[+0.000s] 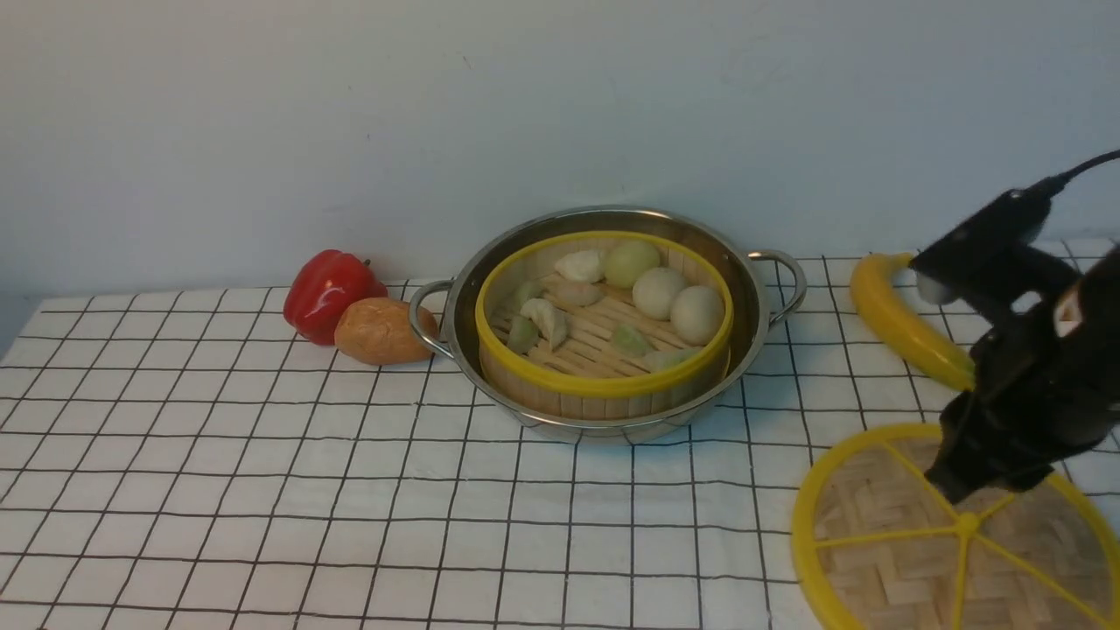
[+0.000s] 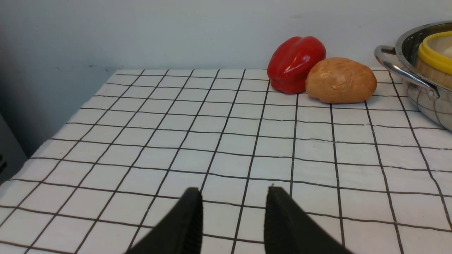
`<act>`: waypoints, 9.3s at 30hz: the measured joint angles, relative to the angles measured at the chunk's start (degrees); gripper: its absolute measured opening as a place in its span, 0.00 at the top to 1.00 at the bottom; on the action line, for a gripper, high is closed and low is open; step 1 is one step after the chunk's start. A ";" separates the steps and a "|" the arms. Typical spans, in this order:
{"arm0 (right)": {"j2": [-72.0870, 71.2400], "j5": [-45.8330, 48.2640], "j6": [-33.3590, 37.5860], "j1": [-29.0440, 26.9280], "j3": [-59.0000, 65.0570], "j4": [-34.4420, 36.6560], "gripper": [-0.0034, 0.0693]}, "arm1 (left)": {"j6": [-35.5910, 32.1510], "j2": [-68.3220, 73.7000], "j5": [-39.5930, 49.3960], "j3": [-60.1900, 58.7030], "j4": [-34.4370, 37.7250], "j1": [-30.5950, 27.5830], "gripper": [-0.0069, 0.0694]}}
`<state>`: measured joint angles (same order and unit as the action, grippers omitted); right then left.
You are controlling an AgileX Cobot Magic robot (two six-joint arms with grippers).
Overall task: Place the steamer in the pot on the white tablecloth, and put the lid on the steamer.
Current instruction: 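Move the gripper down to the bamboo steamer lid and grasp its center knob, then place the bamboo steamer lid onto the steamer basket in the pot with the right gripper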
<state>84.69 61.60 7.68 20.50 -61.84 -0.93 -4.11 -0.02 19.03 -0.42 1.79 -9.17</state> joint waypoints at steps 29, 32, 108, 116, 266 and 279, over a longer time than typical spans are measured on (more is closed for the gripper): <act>15.84 -3.74 -12.76 -1.82 -0.27 -5.44 0.62 | 0.00 0.00 0.00 0.00 0.00 0.00 0.59; 16.57 -3.79 -12.96 -1.82 0.10 -5.57 0.62 | 0.00 0.00 0.00 0.00 0.00 0.00 0.59; 44.09 5.61 37.95 5.19 -64.56 10.63 0.75 | 0.00 0.00 0.00 0.00 0.00 0.00 0.59; 44.09 5.06 40.43 5.19 -64.56 10.68 0.75 | 0.00 0.00 0.00 0.00 0.00 0.00 0.59; 43.24 3.56 60.03 5.88 -64.69 15.78 0.75 | 0.00 0.00 0.00 0.00 0.00 0.00 0.59; 45.03 2.38 59.64 5.88 -64.69 15.59 0.75 | 0.00 0.00 0.00 0.00 0.00 0.00 0.59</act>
<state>129.72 63.98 67.32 26.38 -126.53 14.66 -4.11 -0.02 19.03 -0.42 1.79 -9.17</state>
